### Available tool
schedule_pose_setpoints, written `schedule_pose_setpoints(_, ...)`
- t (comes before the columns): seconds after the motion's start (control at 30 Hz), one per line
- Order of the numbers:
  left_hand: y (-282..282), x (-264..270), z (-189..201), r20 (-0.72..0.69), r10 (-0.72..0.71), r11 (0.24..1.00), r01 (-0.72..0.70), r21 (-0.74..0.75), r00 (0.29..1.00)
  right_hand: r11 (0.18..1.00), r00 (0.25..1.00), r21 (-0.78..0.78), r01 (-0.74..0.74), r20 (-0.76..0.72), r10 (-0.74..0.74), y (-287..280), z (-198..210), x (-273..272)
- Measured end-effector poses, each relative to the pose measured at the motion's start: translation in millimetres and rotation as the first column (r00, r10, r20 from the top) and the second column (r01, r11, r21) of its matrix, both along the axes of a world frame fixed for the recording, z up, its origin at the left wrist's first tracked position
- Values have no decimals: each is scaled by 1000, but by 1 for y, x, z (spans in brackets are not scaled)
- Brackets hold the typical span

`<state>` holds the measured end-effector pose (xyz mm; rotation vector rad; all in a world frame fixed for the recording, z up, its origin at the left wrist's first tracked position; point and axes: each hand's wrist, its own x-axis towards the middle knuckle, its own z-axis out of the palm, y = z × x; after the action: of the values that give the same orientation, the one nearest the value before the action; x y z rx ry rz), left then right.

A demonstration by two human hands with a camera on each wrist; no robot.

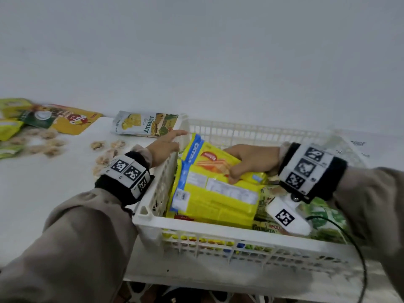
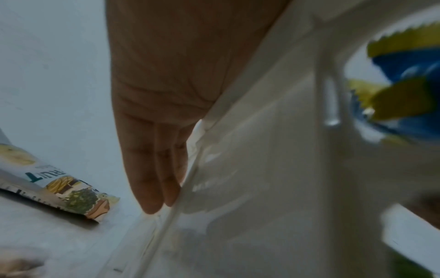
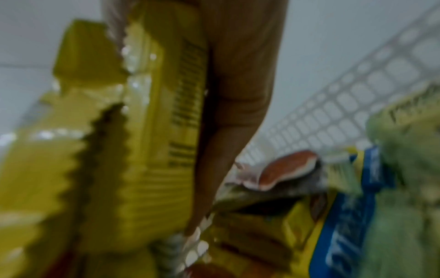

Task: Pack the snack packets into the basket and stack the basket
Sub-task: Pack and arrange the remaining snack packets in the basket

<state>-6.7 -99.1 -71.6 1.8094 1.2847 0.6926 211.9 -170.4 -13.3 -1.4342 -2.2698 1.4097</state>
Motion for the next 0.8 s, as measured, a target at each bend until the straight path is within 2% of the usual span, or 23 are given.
schedule_pose_setpoints(0.07, 0, 0, 0, -31, 6, 1000, -6, 4, 1000, 998, 999, -56, -38, 10, 39, 2, -15, -11)
schedule_pose_setpoints(0.17, 0, 1, 0, -32, 7, 1000, -8, -6, 999, 996, 997, -47, -77, 25, 78, 3, -23, -20)
schedule_pose_setpoints(0.23, -2, 2, 1, -20, 17, 1000, -18, -19, 1000, 995, 995, -1, -97, 38, 97, 1, -18, -22)
schedule_pose_setpoints(0.33, -2, 2, 2, -30, 11, 1000, -12, -24, 999, 978, 988, 150, -147, 63, 139, -7, 3, -21)
schedule_pose_setpoints(0.47, -3, 2, 3, -15, -4, 999, 4, -41, 1000, 870, 948, 415, -265, 277, 157, -26, 14, -24)
schedule_pose_setpoints(0.53, -3, 3, 3, 4, 3, 999, -3, -39, 1000, 829, 904, 445, -338, 397, 156, -35, 6, -28)
schedule_pose_setpoints(0.6, -5, 3, 3, 17, 9, 999, -9, -35, 1000, 814, 876, 421, -401, 436, 206, -42, -2, -30)
schedule_pose_setpoints(0.67, -6, 3, 4, 30, 17, 999, -16, -34, 999, 817, 866, 384, -430, 430, 255, -43, -2, -27)
schedule_pose_setpoints(0.73, -7, 3, 4, 31, 22, 999, -21, -36, 999, 851, 890, 328, -410, 348, 294, -38, 1, -23)
schedule_pose_setpoints(0.8, -7, 3, 4, 25, 26, 999, -25, -32, 999, 881, 928, 323, -347, 252, 274, -32, 3, -19)
